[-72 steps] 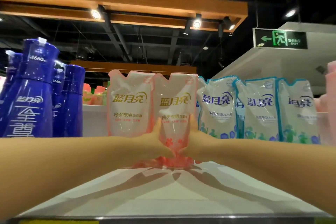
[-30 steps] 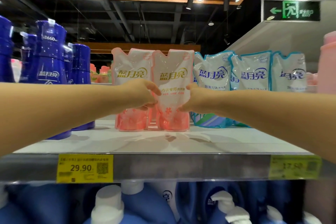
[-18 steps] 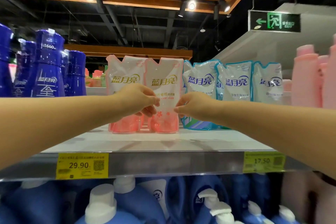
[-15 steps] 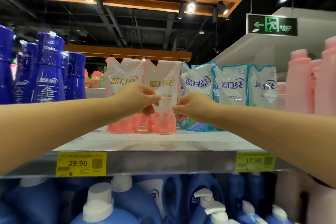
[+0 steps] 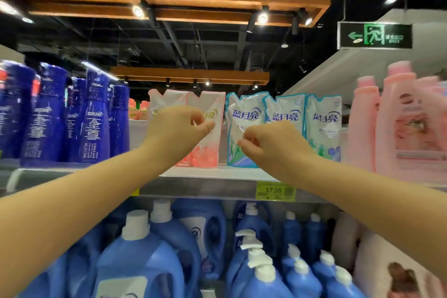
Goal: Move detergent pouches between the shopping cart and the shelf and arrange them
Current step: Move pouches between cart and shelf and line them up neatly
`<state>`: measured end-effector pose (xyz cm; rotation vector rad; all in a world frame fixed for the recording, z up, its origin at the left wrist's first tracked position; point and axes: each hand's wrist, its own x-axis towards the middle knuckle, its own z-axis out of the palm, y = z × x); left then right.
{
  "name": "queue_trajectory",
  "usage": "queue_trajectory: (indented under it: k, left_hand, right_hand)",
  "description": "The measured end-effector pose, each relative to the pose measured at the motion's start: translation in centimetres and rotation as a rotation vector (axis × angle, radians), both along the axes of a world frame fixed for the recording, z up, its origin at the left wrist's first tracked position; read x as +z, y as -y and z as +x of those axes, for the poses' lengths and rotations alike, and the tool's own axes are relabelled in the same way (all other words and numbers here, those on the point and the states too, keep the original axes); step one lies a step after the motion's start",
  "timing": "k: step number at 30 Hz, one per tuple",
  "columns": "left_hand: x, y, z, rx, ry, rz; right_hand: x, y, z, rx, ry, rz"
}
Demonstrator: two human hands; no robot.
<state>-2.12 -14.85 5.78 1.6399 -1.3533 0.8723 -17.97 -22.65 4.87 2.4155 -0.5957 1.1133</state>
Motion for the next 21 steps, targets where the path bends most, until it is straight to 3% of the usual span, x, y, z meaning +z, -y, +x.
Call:
queue_trajectory:
  k: [6,11,16,21]
  left_hand:
    - [-2.3,-5.6,-7.2,-0.073,-0.069,-0.071]
    - [-5.2,-9.4,-14.7,-0.393,-0.323,-0.091]
    - [-11.4,-14.5,-24.3,-0.623,-0.446,-0.055]
    - [-17.3,-18.4,-35.2,-0.738,-0.542,0.046]
  right_hand:
    - [-2.2,-4.3,-5.8,0.154,0.271,0.216]
    - [-5.4,-10.9,-12.4,0.198,0.481,0.369]
    - [-11.3,-18.4,-21.2,0.007,0.630,0.349]
    - [-18.1,-25.6,-31.3,-0.221,0.736,0.517]
